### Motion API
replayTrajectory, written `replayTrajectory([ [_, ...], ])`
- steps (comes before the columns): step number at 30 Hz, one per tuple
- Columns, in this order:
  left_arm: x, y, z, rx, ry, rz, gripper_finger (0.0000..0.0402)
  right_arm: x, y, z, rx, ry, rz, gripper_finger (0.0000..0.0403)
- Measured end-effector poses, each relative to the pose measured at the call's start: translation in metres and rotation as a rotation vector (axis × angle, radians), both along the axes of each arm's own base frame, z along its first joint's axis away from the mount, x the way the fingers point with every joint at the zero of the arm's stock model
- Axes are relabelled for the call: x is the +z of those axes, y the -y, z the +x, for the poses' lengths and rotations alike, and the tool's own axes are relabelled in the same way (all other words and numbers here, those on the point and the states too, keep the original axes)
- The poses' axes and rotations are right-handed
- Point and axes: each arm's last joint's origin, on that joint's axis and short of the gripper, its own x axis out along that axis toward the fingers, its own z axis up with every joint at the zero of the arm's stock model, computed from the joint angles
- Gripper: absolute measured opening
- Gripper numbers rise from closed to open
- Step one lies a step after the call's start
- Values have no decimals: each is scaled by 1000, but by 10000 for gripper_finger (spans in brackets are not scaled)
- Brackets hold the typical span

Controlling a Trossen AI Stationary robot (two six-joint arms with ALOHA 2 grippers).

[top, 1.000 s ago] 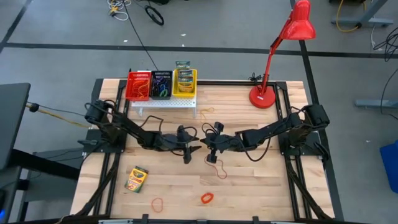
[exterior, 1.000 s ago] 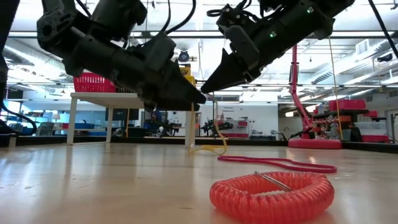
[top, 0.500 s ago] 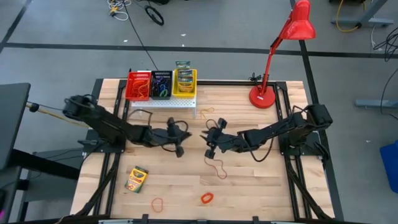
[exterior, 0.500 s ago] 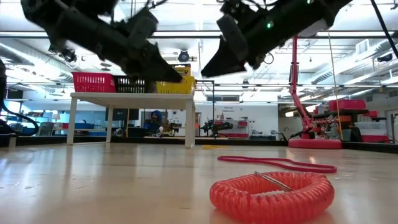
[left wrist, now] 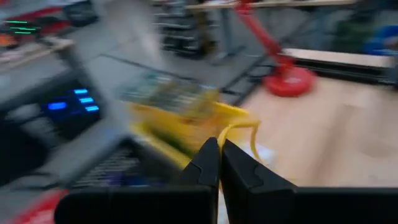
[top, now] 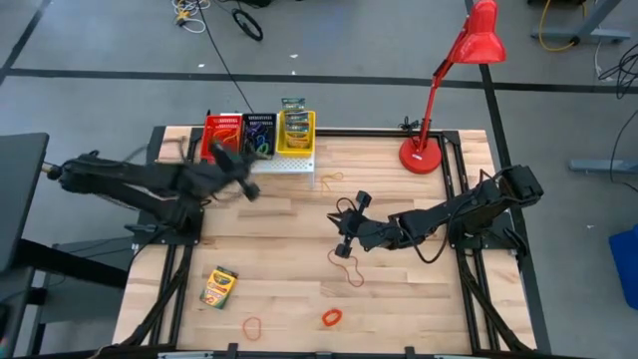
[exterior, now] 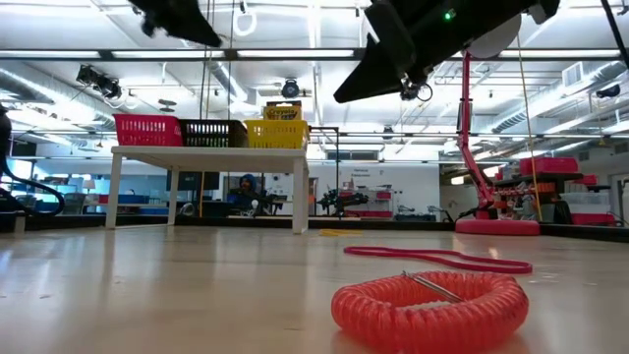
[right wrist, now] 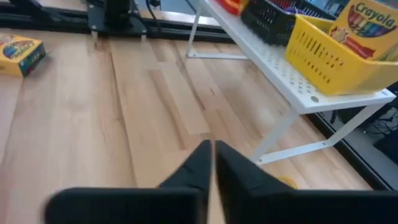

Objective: Pick & Place Office Desk Supplies
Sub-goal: Put the yellow rubber band into the red bin on the shelf, then put the orange spring keychain into the black bin on the shelf

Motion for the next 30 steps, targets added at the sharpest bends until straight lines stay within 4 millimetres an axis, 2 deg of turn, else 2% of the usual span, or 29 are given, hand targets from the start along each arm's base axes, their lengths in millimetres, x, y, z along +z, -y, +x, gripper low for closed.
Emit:
replayTrajectory([
  [2,19,-11,-15,65,-14,17,5,0,-1,0,2,1,0,10],
  [4,36,-21,-29,134,-19,27,5,-1,-2,0,6,-1,-1,12],
  [8,57,-42,-51,288,-58,36,5,-1,-2,0,10,-4,1,22],
  [12,56,-66,-61,374,-124,0,6,-1,-2,0,15,-8,-5,8],
  [17,38,-95,-68,387,-196,-119,6,-1,-2,0,16,-9,-7,9],
  [21,28,-114,-72,463,-246,-161,7,-1,-5,-1,24,-11,-10,9],
  [25,22,-124,-77,512,-268,-197,22,-1,-7,-1,34,-14,-16,4],
  [30,18,-123,-78,454,-274,-253,78,-1,-8,-1,37,-14,-17,11],
])
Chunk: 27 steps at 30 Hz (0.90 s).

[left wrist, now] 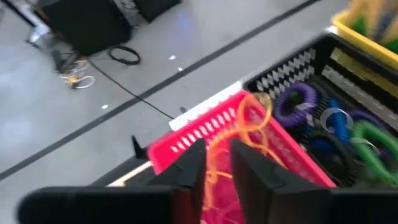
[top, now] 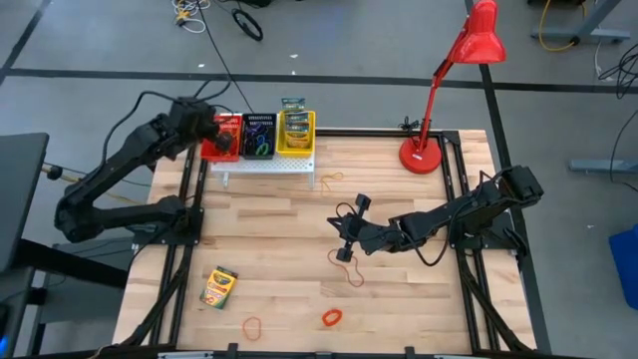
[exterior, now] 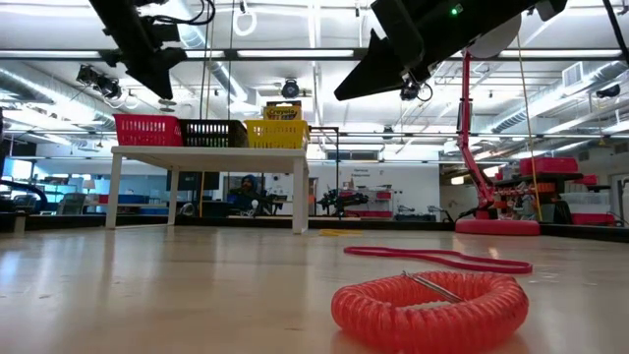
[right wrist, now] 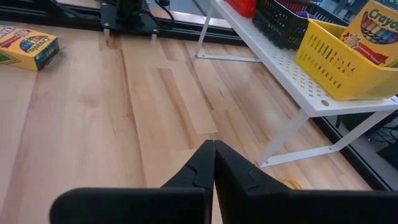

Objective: Pick & Place Office Desk Supplies
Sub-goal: Put the orange spring keychain into the black bin on the shelf

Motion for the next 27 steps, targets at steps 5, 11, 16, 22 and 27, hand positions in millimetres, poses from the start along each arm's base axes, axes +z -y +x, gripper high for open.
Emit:
replayTrajectory([
  [5,-1,8,0,-45,-3,-22,146,0,0,0,-3,2,4,10],
  [11,3,26,-5,-110,3,-20,184,0,0,0,-3,3,5,6],
  [16,12,50,-7,-253,91,27,136,0,0,0,-3,4,6,6],
  [22,9,49,13,-294,105,3,34,1,1,1,-2,11,12,5],
  [27,-3,16,43,-240,26,9,18,1,2,1,1,10,15,5],
])
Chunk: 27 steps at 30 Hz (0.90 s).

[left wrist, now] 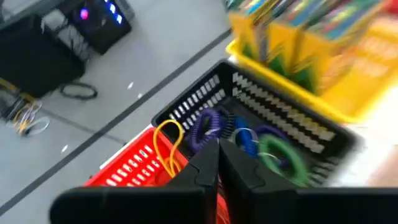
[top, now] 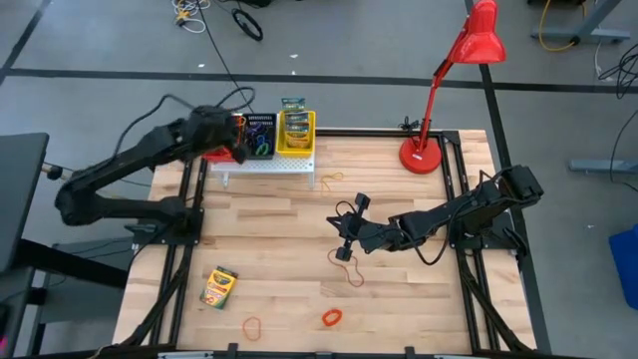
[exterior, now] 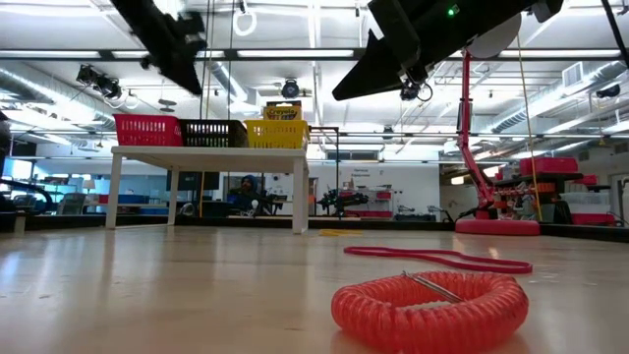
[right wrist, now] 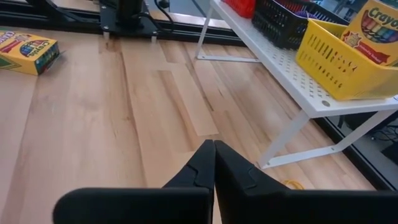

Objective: Pick & Place Office Desk Supplies
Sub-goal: Put the orange spring keychain into the black bin on the shelf

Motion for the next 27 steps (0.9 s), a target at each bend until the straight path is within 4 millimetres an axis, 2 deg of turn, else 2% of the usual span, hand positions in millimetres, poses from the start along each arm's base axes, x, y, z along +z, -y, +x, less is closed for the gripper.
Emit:
replayTrajectory([
  [4,-22,-33,17,69,-135,-57,77,0,-2,0,6,0,0,5],
  [8,-24,-59,29,155,-214,-46,145,0,-3,-1,9,-1,0,5],
  [12,-23,-71,39,171,-234,-50,195,0,-3,-1,9,-1,0,5],
  [15,-27,-74,42,181,-271,-61,212,0,-2,-1,9,-1,0,5],
  [18,-30,-76,42,207,-303,-54,207,0,-2,-1,12,-2,1,5],
  [20,-30,-76,42,220,-308,-45,190,0,-2,-1,12,-3,0,5],
  [27,-30,-76,41,209,-330,-45,74,0,-2,-1,12,-3,-1,5],
])
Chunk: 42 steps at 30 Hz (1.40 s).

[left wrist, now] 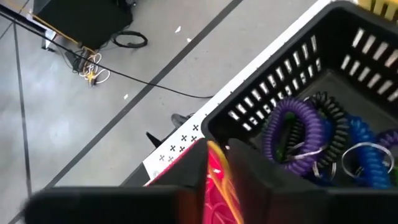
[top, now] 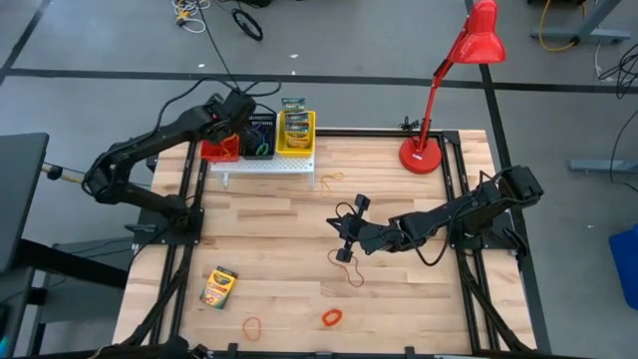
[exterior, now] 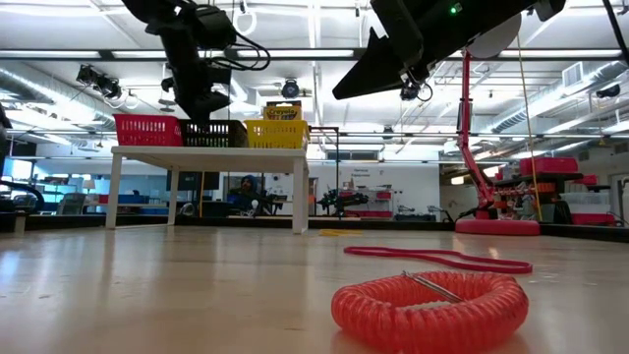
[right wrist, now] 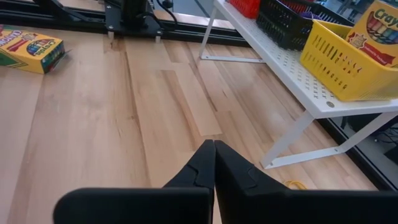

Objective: Pick & Place Office Desk Supplies
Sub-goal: Put the orange spring keychain into the black bin on the shelf

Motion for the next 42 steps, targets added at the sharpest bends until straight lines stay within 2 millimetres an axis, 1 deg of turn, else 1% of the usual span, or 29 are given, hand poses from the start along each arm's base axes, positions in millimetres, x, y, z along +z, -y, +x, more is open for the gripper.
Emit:
replayTrajectory([
  [3,0,2,-2,-8,-20,-4,23,0,0,0,0,0,0,5],
  [4,1,3,-3,-5,-27,-3,13,0,0,0,-1,0,0,5],
  [6,7,6,-9,11,-28,20,9,0,0,0,-1,0,0,5],
  [10,22,22,-28,53,-6,46,9,0,0,0,-1,0,0,5],
  [13,28,38,-47,73,14,-13,9,0,0,0,-1,0,0,5],
  [15,28,48,-56,75,41,-77,11,0,0,0,-1,0,0,5],
  [19,21,59,-64,33,102,-170,33,0,0,0,-1,0,-1,5],
  [24,16,59,-63,-5,123,-181,94,0,0,0,-1,0,1,5],
  [27,18,59,-63,-33,122,-157,136,0,-1,0,25,-1,28,5],
  [30,27,68,-67,-89,165,-106,165,-1,-2,0,49,-2,55,5],
  [32,34,76,-69,-124,210,-70,170,-1,-4,0,65,-5,62,5],
  [35,38,83,-74,-132,240,-56,161,-1,-5,0,73,-5,70,5],
  [39,22,86,-83,-95,183,-107,143,-1,-5,0,77,-2,87,5],
  [42,20,95,-86,-171,224,-80,141,-1,-6,-1,76,-3,92,5],
])
